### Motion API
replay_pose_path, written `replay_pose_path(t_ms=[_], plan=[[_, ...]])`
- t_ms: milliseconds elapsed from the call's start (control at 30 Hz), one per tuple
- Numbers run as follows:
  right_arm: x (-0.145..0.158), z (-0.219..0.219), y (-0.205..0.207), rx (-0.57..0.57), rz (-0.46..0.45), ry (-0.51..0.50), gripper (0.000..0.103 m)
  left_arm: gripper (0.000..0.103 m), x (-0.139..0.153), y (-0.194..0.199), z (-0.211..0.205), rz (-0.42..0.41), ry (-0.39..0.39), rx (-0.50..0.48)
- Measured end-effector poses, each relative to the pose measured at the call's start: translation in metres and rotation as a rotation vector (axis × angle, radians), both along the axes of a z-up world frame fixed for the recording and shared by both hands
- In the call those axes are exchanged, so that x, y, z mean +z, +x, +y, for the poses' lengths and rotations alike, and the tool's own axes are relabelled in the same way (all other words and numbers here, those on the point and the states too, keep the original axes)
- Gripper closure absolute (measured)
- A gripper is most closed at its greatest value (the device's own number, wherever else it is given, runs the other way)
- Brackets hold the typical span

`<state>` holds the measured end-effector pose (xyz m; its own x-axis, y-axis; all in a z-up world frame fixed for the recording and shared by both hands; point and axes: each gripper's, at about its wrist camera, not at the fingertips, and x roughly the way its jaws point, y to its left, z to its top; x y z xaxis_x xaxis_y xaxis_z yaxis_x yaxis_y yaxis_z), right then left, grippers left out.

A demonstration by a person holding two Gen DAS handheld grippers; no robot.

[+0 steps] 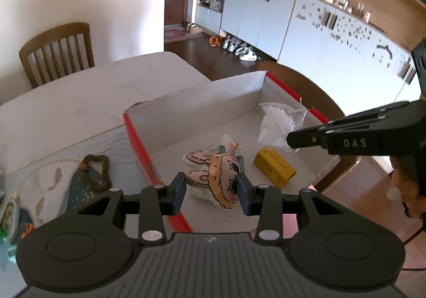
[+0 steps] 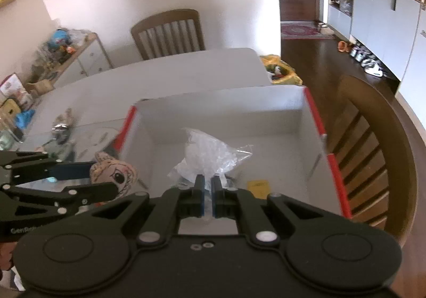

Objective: Organize objects
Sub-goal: 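Carry the white bag and bunny plush into the red cardboard box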

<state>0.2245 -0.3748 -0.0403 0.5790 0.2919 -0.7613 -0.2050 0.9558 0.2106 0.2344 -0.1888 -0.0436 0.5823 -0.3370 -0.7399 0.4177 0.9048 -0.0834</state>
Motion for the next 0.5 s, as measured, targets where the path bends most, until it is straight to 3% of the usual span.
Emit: replay_pose_path(t_ms=[267, 500], plan=[[-0.024, -0.016, 0.035, -0.031, 0.042, -0.039, 0.1, 0.063, -0.011, 0.036, -0.04, -0.011, 0.103, -0.006], [-0.046, -0.016, 0.061, -0.033, 0.088, -0.067, 0.1, 0.063, -0.031, 0.067, -0.052, 0.037, 0.18, 0.011]])
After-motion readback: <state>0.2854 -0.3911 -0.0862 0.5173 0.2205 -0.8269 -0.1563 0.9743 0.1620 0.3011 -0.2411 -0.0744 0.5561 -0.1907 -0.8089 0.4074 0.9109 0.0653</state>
